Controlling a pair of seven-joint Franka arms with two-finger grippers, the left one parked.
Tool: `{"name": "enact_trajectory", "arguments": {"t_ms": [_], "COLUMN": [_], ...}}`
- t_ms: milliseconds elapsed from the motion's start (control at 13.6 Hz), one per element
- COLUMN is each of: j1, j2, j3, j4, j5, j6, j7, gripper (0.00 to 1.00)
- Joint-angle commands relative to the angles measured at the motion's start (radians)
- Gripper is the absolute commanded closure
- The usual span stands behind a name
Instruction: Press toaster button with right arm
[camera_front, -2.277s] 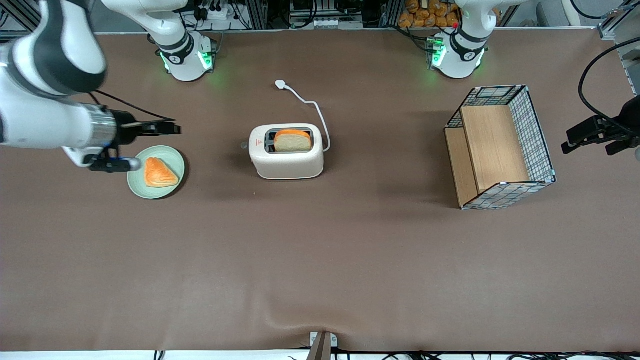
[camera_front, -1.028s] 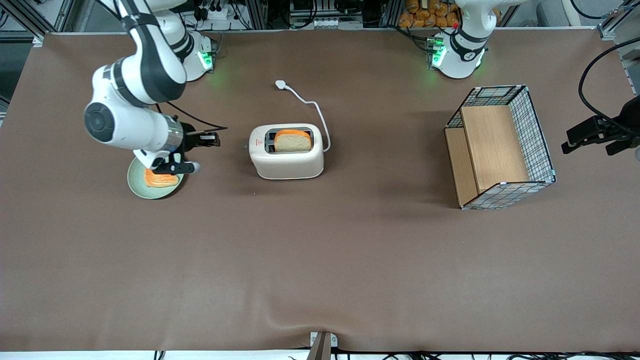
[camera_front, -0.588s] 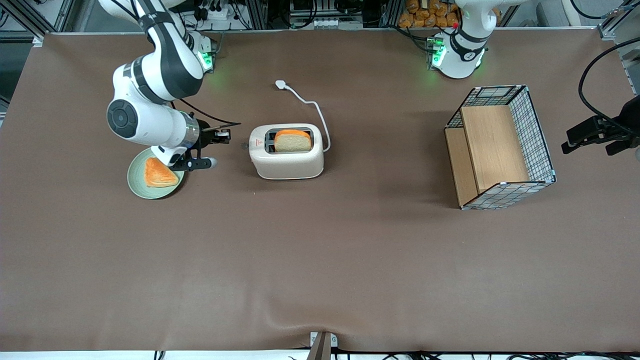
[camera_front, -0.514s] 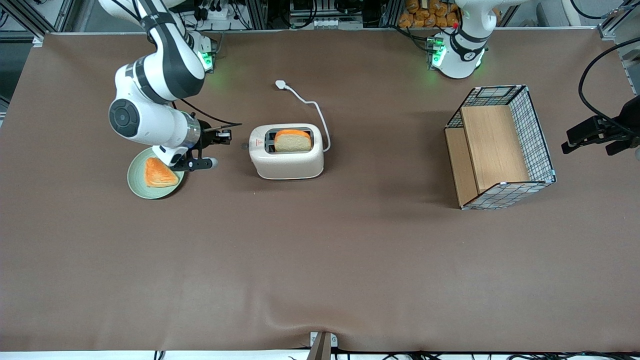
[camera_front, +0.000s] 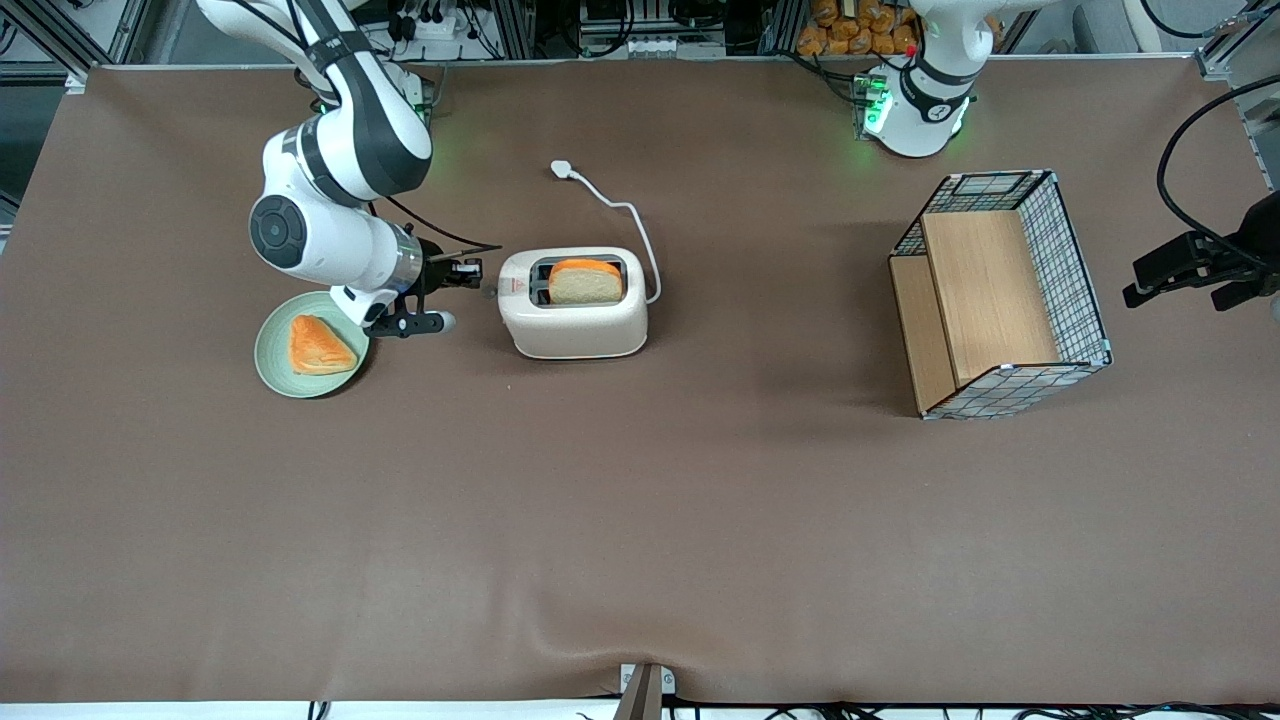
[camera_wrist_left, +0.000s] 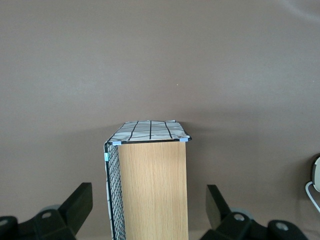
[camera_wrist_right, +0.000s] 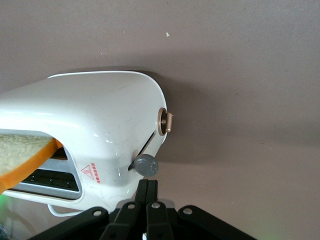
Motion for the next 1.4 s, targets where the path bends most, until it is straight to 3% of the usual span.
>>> {"name": "enact_trajectory", "arguments": {"t_ms": [0, 220, 734, 1102, 1322], "j1": [0.008, -0.002, -0.026, -0.071, -0.071], "j2": [0.003, 0.015, 0.052, 0.107, 0.136], "j3": [-0.005, -0.005, -0.005, -0.006, -0.006], "j4": [-0.016, -0.023, -0.032, -0.047, -0.047], "j5": [0.054, 0.114, 0.147, 0.273, 0.296], "j6": [0.018, 0.024, 0.052, 0.046, 0.052], "j7": [0.004, -0.009, -0.038, -0.153, -0.163], "gripper": [1.0, 1.0, 1.0, 1.0, 1.0]}}
